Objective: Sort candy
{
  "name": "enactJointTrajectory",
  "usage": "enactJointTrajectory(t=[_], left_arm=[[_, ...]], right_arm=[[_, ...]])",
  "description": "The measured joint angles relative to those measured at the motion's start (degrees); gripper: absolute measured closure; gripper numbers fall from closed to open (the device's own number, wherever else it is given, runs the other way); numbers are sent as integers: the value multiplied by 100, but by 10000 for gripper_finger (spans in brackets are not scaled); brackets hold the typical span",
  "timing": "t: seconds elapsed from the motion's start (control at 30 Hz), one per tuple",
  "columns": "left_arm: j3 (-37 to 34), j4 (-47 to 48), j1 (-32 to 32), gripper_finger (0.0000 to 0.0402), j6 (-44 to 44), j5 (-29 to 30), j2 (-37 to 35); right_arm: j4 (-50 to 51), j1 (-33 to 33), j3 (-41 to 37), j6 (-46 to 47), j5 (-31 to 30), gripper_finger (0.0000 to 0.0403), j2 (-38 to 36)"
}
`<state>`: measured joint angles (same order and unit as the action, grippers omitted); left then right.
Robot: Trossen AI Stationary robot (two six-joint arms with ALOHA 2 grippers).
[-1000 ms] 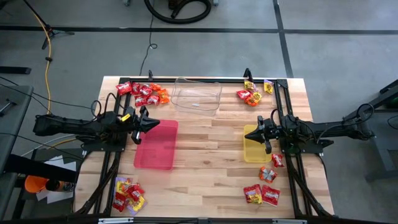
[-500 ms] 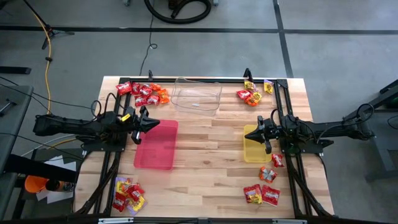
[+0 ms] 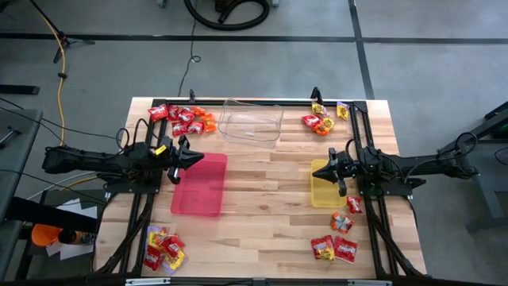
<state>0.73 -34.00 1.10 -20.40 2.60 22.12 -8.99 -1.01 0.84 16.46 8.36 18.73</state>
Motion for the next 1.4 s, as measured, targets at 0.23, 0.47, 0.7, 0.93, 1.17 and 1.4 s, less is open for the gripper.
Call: enactJointTrajectory(t=[0.23,0.47,0.7,0.93,1.17,1.4], left_arm=[[0,0,0,401,82,7,-1],[-1,-505,0,401,82,315,3],[213,-2109,0,401,-1732,2169,-1],[900,-2240,2,401,-1642,3103,548],[1578,-2054,287,401,-1232,4219,1628],[2506,2886,2202,349,-2925,1550,1473]], right_arm=[[0,-1,1,0,-1,402,-1],[0,-1,0,1,0,402,-1],[3,-1,0,1,-1,402,-1],[15,0,0,0,-1,402,-1],[15,0,1,0,-2,402,-1],[17,1,0,1,-2,402,1]])
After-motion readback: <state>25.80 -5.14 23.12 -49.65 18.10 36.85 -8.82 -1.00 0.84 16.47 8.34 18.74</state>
